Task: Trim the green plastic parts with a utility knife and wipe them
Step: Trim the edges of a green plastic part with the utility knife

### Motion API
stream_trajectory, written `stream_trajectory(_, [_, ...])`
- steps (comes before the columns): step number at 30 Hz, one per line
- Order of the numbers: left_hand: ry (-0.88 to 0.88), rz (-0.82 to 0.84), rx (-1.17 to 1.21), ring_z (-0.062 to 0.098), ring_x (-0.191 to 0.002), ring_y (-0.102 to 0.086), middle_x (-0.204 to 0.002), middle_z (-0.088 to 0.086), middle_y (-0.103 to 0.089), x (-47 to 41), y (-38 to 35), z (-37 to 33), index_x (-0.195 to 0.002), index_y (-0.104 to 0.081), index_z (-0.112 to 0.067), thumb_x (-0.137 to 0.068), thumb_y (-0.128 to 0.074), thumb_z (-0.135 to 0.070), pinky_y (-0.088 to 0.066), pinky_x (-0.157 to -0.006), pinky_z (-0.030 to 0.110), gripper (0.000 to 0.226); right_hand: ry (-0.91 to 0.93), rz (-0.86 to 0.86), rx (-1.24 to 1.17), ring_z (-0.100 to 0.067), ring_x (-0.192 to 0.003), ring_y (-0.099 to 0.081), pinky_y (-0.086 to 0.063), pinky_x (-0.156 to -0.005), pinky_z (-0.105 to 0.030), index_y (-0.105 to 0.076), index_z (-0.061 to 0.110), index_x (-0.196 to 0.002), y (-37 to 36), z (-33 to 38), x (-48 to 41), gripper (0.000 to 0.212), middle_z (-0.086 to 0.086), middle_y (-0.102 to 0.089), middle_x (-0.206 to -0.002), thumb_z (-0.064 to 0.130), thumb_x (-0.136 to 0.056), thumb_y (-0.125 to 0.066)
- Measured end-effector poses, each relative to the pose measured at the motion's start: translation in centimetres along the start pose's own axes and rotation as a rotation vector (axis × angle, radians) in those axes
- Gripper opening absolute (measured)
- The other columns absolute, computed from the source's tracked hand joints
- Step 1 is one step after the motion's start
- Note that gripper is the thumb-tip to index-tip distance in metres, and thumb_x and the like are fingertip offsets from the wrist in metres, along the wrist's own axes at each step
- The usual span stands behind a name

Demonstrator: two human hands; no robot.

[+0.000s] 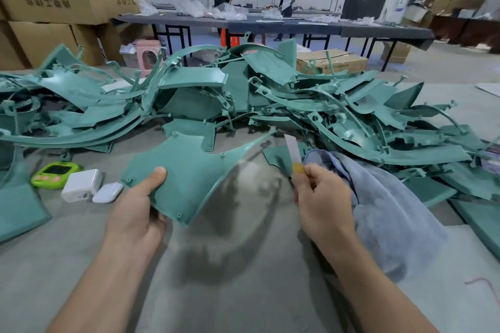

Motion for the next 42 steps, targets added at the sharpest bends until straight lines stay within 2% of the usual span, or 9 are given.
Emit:
stream_trajectory(6, [-0.177,0.091,-0.032,0.014,-0.088,-0.076,-0.099,-0.002,-0.079,0.5,-0.2,-0.5,-0.092,-0.078,-0.014,-0.072,-0.057,0.014,-0.063,-0.074,0.027,0.041,0.12,0.091,-0.191,-0.009,-0.047,-0.043,-0.032,-0.051,-0.023,-0.056,0.017,-0.067,0.1,1.3,0.9,0.035,0.006,-0.053,-0.053,0.023,-0.101,-0.058])
stream_trajectory(9, [-0.367,0.019,-0.054,0.013,-0.069,-0.069,-0.076,-0.004,-0.074,0.5,0.1,-0.6,-0.068,-0.07,-0.009,-0.045,-0.041,0.018,-0.053,-0.053,0.018,0.046,0.17,0.141,-0.176,-0.007,-0.047,-0.039,-0.029,-0.047,-0.019,-0.054,0.021,-0.067,-0.2,1.5,1.6,0.034,0.0,-0.05,-0.055,0.026,-0.101,-0.059])
stream_trajectory(16, [-0.626,0.008,-0.469,0.009,-0.057,-0.045,-0.054,-0.013,-0.053,0.0,0.4,-0.3,-0.051,-0.062,-0.02,-0.06,-0.046,0.02,-0.035,-0.049,0.021,0.044,0.147,0.329,0.073,-0.013,-0.057,-0.045,-0.036,-0.055,-0.035,-0.053,0.019,-0.068,-2.1,1.4,1.9,0.037,0.007,-0.051,-0.058,0.036,-0.101,-0.056])
stream_trajectory(21, [-0.841,0.153,-0.731,0.002,-0.056,-0.058,-0.056,-0.011,-0.066,0.3,0.0,0.0,-0.054,-0.065,-0.017,-0.064,-0.05,0.036,-0.045,-0.055,0.014,0.056,0.154,0.403,0.198,-0.015,-0.06,-0.049,-0.036,-0.058,-0.037,-0.05,0.017,-0.068,-3.0,1.3,2.1,0.037,0.002,-0.052,-0.06,0.034,-0.1,-0.053])
stream_trajectory(26, [-0.869,0.243,-0.765,0.004,-0.058,-0.059,-0.06,-0.003,-0.067,0.0,0.2,-0.2,-0.054,-0.07,-0.022,-0.064,-0.054,0.037,-0.047,-0.056,0.018,0.062,0.179,0.413,0.401,-0.013,-0.061,-0.049,-0.028,-0.053,-0.034,-0.046,0.021,-0.068,-3.5,1.3,1.6,0.037,0.004,-0.052,-0.062,0.038,-0.101,-0.047])
stream_trajectory(31, [-0.874,0.284,-0.765,0.007,-0.059,-0.06,-0.061,-0.006,-0.068,-0.3,0.4,-0.4,-0.057,-0.073,-0.034,-0.066,-0.058,0.027,-0.048,-0.057,0.022,0.063,-0.073,0.209,0.581,-0.012,-0.055,-0.045,-0.024,-0.048,-0.028,-0.054,0.02,-0.072,-1.5,0.5,-0.3,0.033,0.007,-0.052,-0.061,0.032,-0.102,-0.044])
stream_trajectory(35, [-0.879,0.291,-0.766,0.007,-0.059,-0.061,-0.061,-0.005,-0.068,-0.2,0.4,-0.5,-0.06,-0.072,-0.025,-0.063,-0.056,0.01,-0.048,-0.056,0.02,0.039,0.118,0.337,0.343,-0.015,-0.06,-0.052,-0.039,-0.055,-0.034,-0.053,0.02,-0.073,-3.0,2.0,1.2,0.033,0.005,-0.057,-0.063,0.035,-0.102,-0.05])
stream_trajectory(37, [-0.87,0.277,-0.775,0.005,-0.059,-0.061,-0.061,-0.005,-0.068,-0.3,0.5,-0.5,-0.06,-0.071,-0.021,-0.063,-0.054,0.015,-0.047,-0.056,0.016,0.04,0.189,0.385,0.437,-0.021,-0.067,-0.058,-0.047,-0.065,-0.036,-0.052,0.021,-0.077,-3.7,2.2,1.8,0.031,0.004,-0.062,-0.071,0.037,-0.103,-0.048])
stream_trajectory(42, [-0.811,0.236,-0.726,0.001,-0.055,-0.058,-0.056,-0.007,-0.066,-0.5,0.5,-0.2,-0.058,-0.07,-0.019,-0.057,-0.045,0.011,-0.042,-0.053,0.012,0.039,-0.036,0.122,0.553,-0.015,-0.058,-0.051,-0.035,-0.054,-0.03,-0.058,0.018,-0.077,-0.6,0.2,-1.4,0.035,0.005,-0.056,-0.063,0.035,-0.106,-0.048])
Point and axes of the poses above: each hand's wrist, its own x-axis away from the middle knuckle, its own y-axis out of the back of the hand, z = x × y, the point moved 2 cm from there along -x, towards the middle knuckle
